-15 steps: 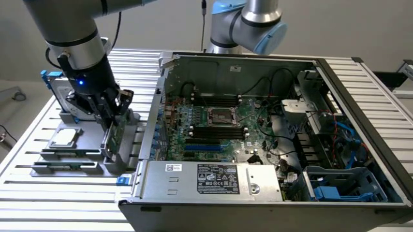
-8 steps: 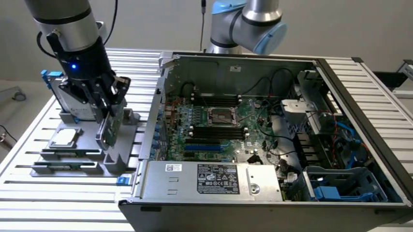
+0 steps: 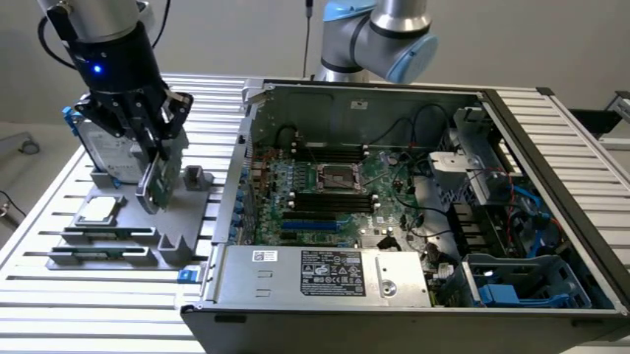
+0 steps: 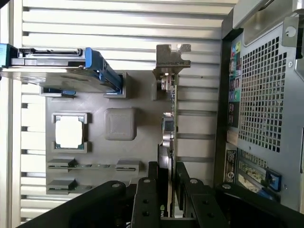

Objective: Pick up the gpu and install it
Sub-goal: 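Pick up the gpu and move the gpu toward the slot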

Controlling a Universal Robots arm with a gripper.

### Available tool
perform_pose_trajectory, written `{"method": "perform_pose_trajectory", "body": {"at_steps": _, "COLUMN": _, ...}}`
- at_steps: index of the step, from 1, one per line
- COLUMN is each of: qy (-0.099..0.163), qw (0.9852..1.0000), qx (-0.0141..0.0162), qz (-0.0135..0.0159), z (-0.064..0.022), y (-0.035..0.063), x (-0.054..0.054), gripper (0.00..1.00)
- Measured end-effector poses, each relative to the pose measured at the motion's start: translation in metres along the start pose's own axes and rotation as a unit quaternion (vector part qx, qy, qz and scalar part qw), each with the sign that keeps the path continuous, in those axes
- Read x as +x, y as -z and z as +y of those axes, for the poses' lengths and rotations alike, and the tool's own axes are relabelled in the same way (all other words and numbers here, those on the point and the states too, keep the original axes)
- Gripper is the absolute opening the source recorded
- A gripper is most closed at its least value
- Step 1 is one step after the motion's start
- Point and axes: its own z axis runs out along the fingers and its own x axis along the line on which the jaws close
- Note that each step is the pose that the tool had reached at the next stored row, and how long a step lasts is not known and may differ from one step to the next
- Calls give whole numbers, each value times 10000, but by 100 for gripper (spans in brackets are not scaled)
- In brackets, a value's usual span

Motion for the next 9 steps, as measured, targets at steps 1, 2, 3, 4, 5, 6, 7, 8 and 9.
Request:
{"method": "perform_pose_trajectory", "body": {"at_steps": 1, "qy": 0, "qw": 10000, "qx": -1, "qz": 3, "z": 2, "y": 44, "x": 0, "gripper": 26}}
{"method": "perform_pose_trajectory", "body": {"at_steps": 2, "qy": 0, "qw": 10000, "qx": -1, "qz": 11, "z": 4, "y": 92, "x": 0, "gripper": 26}}
{"method": "perform_pose_trajectory", "body": {"at_steps": 3, "qy": -1, "qw": 10000, "qx": -1, "qz": 18, "z": 6, "y": 134, "x": 0, "gripper": 26}}
{"method": "perform_pose_trajectory", "body": {"at_steps": 4, "qy": -1, "qw": 10000, "qx": -1, "qz": 26, "z": 8, "y": 179, "x": -1, "gripper": 26}}
{"method": "perform_pose_trajectory", "body": {"at_steps": 5, "qy": -1, "qw": 10000, "qx": -2, "qz": 35, "z": 9, "y": 224, "x": -5, "gripper": 26}}
{"method": "perform_pose_trajectory", "body": {"at_steps": 6, "qy": -2, "qw": 10000, "qx": -1, "qz": 43, "z": 12, "y": 269, "x": -10, "gripper": 26}}
{"method": "perform_pose_trajectory", "body": {"at_steps": 7, "qy": -2, "qw": 10000, "qx": -2, "qz": 49, "z": 13, "y": 314, "x": -18, "gripper": 26}}
{"method": "perform_pose_trajectory", "body": {"at_steps": 8, "qy": -3, "qw": 10000, "qx": -2, "qz": 54, "z": 15, "y": 362, "x": -33, "gripper": 26}}
{"method": "perform_pose_trajectory", "body": {"at_steps": 9, "qy": -3, "qw": 10000, "qx": -1, "qz": 61, "z": 17, "y": 408, "x": -55, "gripper": 26}}
